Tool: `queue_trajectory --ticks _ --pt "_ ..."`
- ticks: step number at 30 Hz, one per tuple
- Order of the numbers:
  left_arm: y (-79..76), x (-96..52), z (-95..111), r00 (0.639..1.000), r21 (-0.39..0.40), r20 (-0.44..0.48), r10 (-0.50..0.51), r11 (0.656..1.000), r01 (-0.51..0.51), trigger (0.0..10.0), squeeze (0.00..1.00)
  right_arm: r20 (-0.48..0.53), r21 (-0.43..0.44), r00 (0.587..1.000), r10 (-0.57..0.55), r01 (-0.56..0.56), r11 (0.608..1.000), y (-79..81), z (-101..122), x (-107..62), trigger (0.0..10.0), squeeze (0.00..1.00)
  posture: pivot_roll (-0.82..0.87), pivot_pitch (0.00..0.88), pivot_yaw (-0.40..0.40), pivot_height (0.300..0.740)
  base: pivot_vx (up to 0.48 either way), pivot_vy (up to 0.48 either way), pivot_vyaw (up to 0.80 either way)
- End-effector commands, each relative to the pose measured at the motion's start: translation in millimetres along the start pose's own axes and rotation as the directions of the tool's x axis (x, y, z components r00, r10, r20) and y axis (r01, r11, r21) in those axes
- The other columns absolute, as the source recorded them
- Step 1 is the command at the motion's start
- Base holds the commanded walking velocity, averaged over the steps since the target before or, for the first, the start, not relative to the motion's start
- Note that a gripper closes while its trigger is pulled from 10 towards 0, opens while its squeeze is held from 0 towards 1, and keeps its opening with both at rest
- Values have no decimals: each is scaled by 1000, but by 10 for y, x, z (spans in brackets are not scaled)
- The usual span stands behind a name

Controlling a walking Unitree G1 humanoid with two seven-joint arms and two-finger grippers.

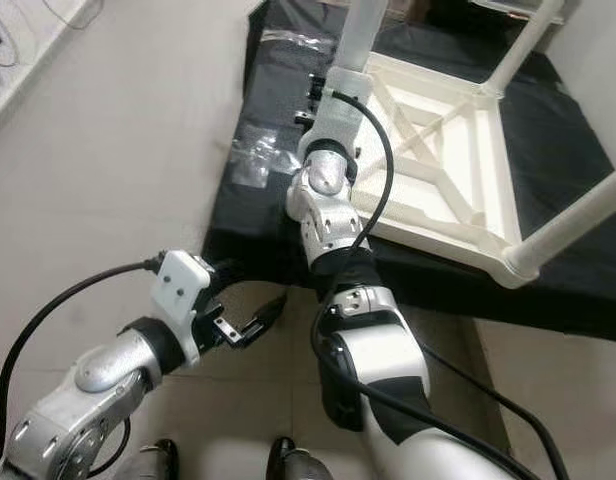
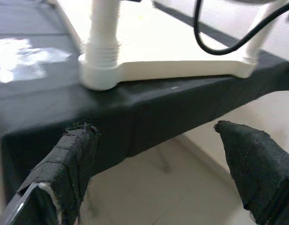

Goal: Building children table

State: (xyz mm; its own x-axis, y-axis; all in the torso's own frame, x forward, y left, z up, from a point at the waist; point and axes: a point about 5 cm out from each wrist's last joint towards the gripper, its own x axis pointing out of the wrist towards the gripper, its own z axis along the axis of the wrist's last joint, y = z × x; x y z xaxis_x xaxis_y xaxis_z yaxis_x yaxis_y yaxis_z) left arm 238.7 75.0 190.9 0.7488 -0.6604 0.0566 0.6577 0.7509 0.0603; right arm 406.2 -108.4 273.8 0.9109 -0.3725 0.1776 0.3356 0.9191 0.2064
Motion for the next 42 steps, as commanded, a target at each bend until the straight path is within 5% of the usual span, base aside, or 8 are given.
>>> queue_trajectory --ticks 1,4,7,28,29,32,33,42 --pt "-20 -2 -33 1000 -2 -8 -14 1000 14 10000 0 -277 -103 951 -136 111 988 -297 -729 -130 10000 0 145 233 -135 740 0 0 0" --pt "-6 11 -42 1000 0 -4 -17 1000 17 10000 0 -234 -53 918 -321 318 947 -300 -646 -172 10000 0 146 231 -127 740 0 0 0" --pt "5 19 -42 1000 3 0 -19 1000 19 10000 0 -210 -56 894 -396 394 918 -236 -592 -212 10000 0 154 225 -125 740 0 0 0" --pt "-101 67 -105 999 -2 15 -50 999 50 10000 0 -199 -64 854 -480 478 876 -89 -470 -225 10000 0 141 207 -138 740 0 0 0" --pt "-96 70 -108 999 -1 15 -49 999 49 10000 0 -199 -65 856 -477 474 878 -83 -475 -229 10000 776 141 207 -138 740 0 0 0" --pt "-91 73 -109 999 -1 15 -49 999 49 10000 0 -200 -65 857 -475 473 879 -78 -479 -231 10000 776 141 207 -138 740 0 0 0" --pt "-90 71 -113 999 0 14 -48 999 48 10000 0 -200 -61 860 -470 467 882 -74 -481 -231 10000 1000 139 206 -135 740 0 0 0" --pt "-91 65 -137 999 4 10 -49 999 49 10000 0 -187 -44 881 -435 435 899 -40 -455 -221 10000 1000 137 205 -132 740 0 0 0"
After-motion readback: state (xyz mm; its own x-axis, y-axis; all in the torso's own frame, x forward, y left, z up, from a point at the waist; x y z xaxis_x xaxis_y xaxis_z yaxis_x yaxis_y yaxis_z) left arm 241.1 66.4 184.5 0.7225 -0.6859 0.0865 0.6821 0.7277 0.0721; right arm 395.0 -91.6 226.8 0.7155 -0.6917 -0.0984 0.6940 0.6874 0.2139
